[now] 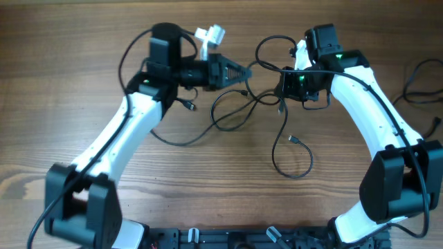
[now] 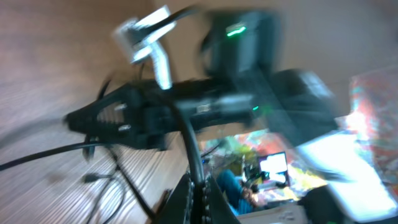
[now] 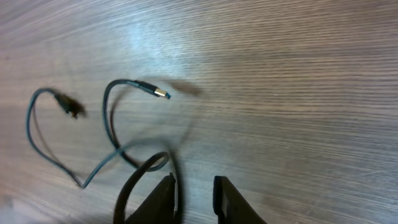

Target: Untangle cables

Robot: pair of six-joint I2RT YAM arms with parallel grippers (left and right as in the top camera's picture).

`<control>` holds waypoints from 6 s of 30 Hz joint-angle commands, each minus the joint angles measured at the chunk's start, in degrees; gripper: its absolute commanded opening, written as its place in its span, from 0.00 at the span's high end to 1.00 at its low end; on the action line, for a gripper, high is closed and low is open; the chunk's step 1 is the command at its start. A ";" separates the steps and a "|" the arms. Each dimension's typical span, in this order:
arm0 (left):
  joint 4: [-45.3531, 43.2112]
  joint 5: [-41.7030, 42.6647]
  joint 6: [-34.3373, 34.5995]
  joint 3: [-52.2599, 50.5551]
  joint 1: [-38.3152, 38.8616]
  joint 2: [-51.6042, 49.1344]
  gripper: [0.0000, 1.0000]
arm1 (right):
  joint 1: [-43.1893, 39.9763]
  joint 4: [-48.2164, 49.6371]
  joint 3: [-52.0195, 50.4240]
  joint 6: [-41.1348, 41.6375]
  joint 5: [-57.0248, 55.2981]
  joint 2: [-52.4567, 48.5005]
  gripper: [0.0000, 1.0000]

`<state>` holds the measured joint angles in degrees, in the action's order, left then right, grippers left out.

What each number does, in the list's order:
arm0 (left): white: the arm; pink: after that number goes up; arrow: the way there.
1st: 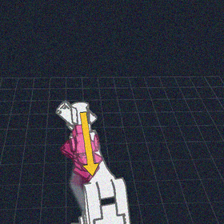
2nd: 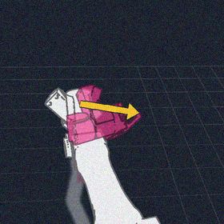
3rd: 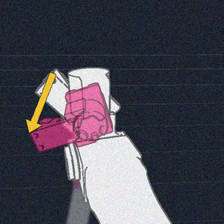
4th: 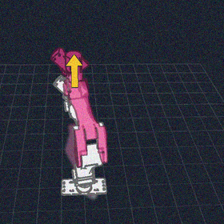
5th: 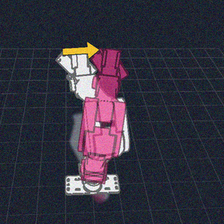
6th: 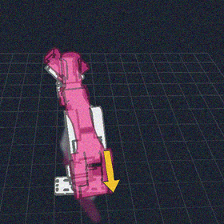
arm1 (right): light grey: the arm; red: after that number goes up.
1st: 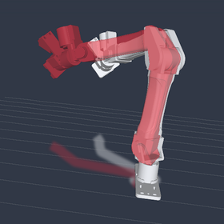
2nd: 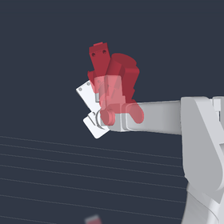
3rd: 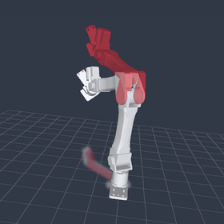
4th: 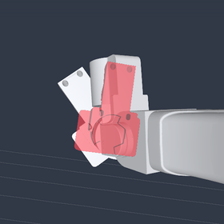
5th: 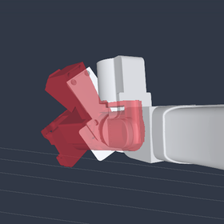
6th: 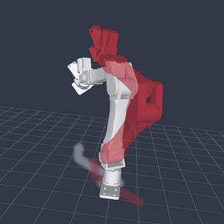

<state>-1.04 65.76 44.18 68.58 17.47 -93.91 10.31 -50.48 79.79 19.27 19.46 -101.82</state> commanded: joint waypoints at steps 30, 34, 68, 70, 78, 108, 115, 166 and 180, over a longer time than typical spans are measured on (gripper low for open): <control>44.85 -44.85 -13.57 0.81 -23.78 15.13 0.96 | 14.64 4.90 -4.44 -1.01 6.16 -3.85 0.34; 46.23 -44.83 -13.79 0.76 -24.20 14.01 0.92 | 20.50 6.25 -4.44 1.92 5.95 -7.89 0.35; 49.86 -36.85 -30.62 0.76 -10.64 13.86 0.87 | 9.84 -8.37 35.65 2.78 -2.16 19.08 0.96; 52.68 -36.89 -35.12 0.76 -5.35 13.86 0.64 | 9.86 -9.49 35.65 2.78 -2.16 18.64 0.96; 46.90 -45.16 -34.12 -9.55 4.63 11.34 0.54 | 9.86 -12.61 35.65 2.12 -2.10 16.94 0.96; 21.84 -48.83 -22.45 -14.47 8.87 2.21 0.96 | 9.86 -17.90 34.84 1.75 -4.61 16.46 0.96; 33.55 -47.45 -16.50 -4.74 -4.50 31.41 0.96 | 9.66 -22.71 34.84 1.68 -5.33 12.02 0.96; 38.45 -45.40 -12.85 -4.76 -24.87 26.27 0.96 | 11.89 -20.59 7.85 1.53 -20.09 -12.94 0.17; 38.82 -45.40 -12.85 -4.76 -24.87 25.75 0.96 | -4.33 -7.10 -5.64 4.59 -11.89 -12.98 0.18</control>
<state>38.00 19.64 32.21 63.51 -7.16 -67.72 5.58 -58.94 76.79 25.56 1.19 -114.87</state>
